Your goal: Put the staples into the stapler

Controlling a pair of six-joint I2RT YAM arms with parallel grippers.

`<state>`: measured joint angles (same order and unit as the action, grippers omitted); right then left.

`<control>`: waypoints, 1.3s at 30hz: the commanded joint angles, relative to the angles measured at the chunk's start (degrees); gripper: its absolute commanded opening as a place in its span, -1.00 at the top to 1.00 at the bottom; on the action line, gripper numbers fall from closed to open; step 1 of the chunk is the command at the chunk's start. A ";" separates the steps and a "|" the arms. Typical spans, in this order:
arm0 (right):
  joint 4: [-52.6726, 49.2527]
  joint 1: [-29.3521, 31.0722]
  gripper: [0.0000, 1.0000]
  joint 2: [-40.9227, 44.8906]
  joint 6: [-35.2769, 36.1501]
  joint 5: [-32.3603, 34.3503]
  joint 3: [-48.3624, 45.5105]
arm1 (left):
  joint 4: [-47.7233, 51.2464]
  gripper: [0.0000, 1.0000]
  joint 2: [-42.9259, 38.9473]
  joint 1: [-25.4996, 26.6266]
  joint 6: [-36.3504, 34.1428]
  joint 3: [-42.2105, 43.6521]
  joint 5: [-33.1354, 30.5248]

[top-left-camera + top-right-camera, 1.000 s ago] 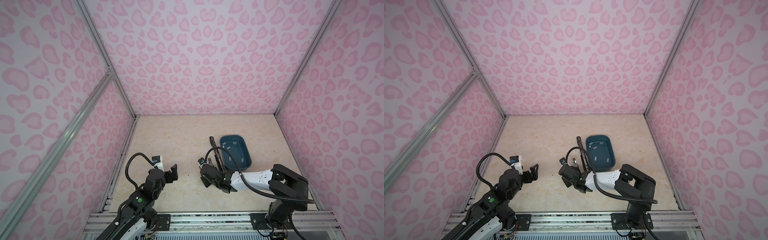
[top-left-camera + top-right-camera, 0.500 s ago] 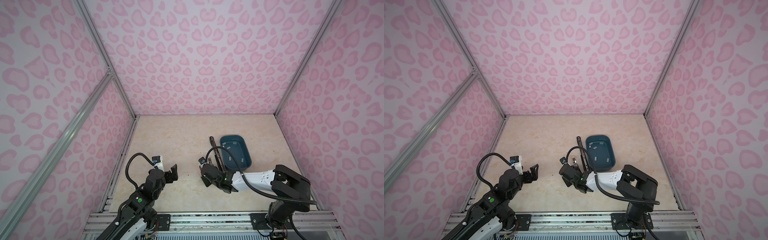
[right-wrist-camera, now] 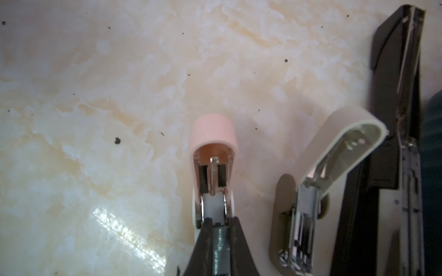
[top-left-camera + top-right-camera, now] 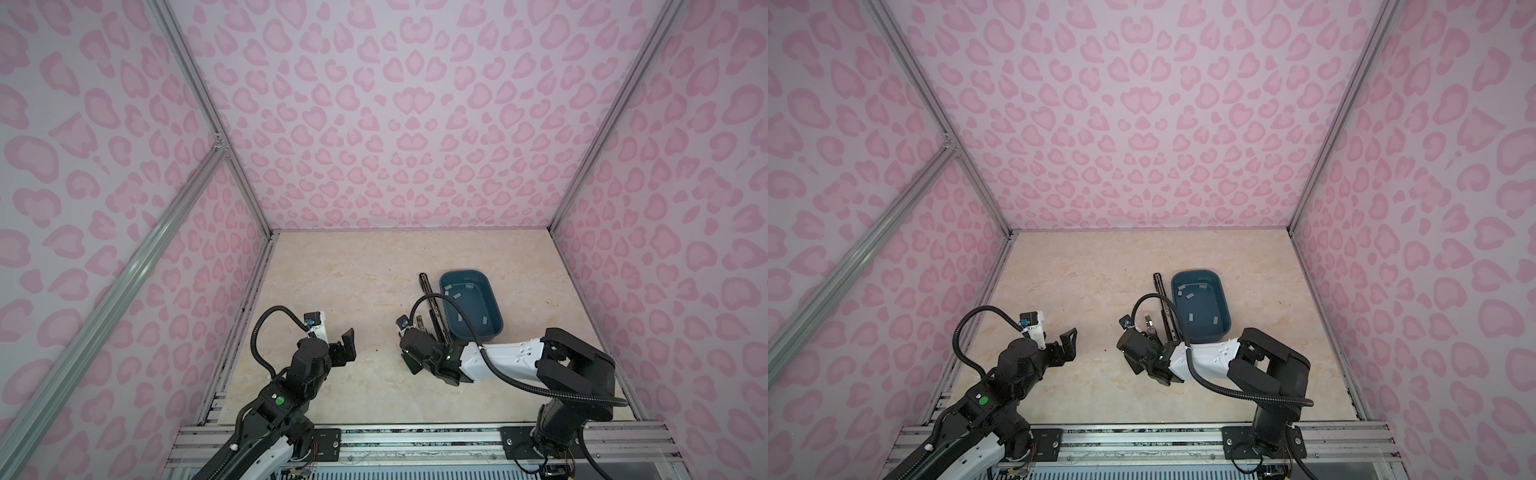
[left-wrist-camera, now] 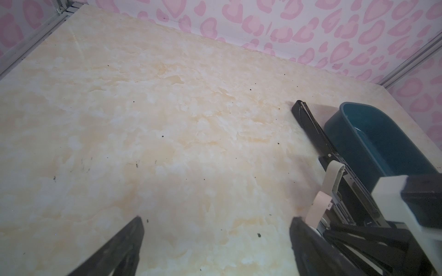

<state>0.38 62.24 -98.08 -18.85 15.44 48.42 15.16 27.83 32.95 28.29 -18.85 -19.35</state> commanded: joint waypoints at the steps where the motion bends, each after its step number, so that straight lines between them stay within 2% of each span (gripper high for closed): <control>1: 0.04 0.08 0.89 -0.15 0.01 0.56 -0.09 | -1.09 -0.93 -0.14 -0.08 -0.17 0.05 0.10; 11: 1.72 0.17 0.89 2.10 0.15 1.22 -1.85 | -1.09 -0.92 -0.10 -0.08 -0.17 0.04 0.08; 39: 0.47 0.54 0.90 -0.25 0.22 0.55 -0.05 | -1.10 -0.92 -0.31 -0.08 -0.17 0.13 0.19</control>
<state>1.41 62.72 -97.76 -18.81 15.44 48.14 15.16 27.62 32.95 28.29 -18.85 -19.33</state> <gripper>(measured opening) 0.108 0.962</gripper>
